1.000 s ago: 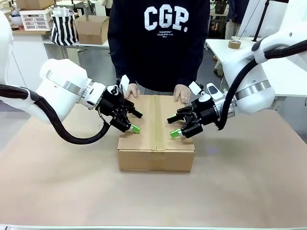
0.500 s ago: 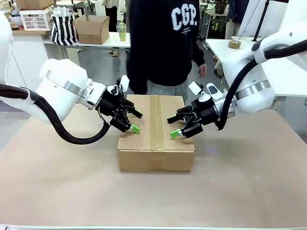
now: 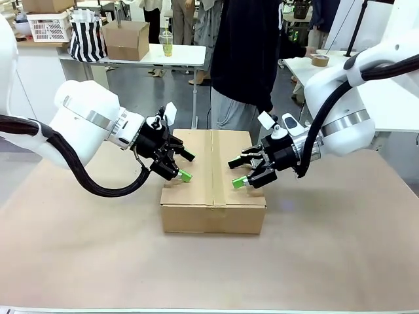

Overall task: Pack the gift set into the box.
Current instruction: Press and hold the closed box until the human finishes sealing it.

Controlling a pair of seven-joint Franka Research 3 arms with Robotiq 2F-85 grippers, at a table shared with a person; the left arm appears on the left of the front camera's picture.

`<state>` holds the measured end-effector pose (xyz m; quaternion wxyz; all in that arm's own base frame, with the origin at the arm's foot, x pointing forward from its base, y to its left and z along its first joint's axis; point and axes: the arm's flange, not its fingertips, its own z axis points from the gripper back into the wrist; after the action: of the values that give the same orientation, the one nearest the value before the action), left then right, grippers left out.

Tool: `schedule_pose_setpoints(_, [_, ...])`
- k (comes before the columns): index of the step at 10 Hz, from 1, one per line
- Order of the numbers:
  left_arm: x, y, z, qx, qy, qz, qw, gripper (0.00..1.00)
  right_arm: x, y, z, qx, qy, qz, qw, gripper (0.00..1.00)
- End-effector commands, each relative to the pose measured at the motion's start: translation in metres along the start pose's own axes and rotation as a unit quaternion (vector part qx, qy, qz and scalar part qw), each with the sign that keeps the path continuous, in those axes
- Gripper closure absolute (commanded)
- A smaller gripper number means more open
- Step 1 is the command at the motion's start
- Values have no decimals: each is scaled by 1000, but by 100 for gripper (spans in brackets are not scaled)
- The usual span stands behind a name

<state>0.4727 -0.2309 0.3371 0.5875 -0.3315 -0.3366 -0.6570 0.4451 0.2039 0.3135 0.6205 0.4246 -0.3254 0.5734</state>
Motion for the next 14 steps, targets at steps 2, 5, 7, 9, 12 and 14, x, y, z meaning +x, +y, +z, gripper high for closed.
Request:
schedule_pose_setpoints(2, [-2, -1, -1, -2, 5, -2, 1000, 0, -3, 0, -1, 0, 2, -2, 1000, 0])
schedule_pose_setpoints(5, [-2, -1, -1, -2, 5, -2, 1000, 0, -3, 0, -1, 0, 2, -2, 1000, 0])
schedule_pose_setpoints(7, [-2, -1, -1, -2, 5, -2, 1000, 0, -3, 0, -1, 0, 2, -2, 1000, 0])
schedule_pose_setpoints(9, [-2, -1, -1, -2, 5, -2, 1000, 0, -3, 0, -1, 0, 2, -2, 1000, 0])
schedule_pose_setpoints(12, [-2, -1, -1, -2, 5, -2, 1000, 0, -3, 0, -1, 0, 2, -2, 1000, 0])
schedule_pose_setpoints(14, [-2, -1, -1, -2, 5, -2, 1000, 0, -3, 0, -1, 0, 2, -2, 1000, 0])
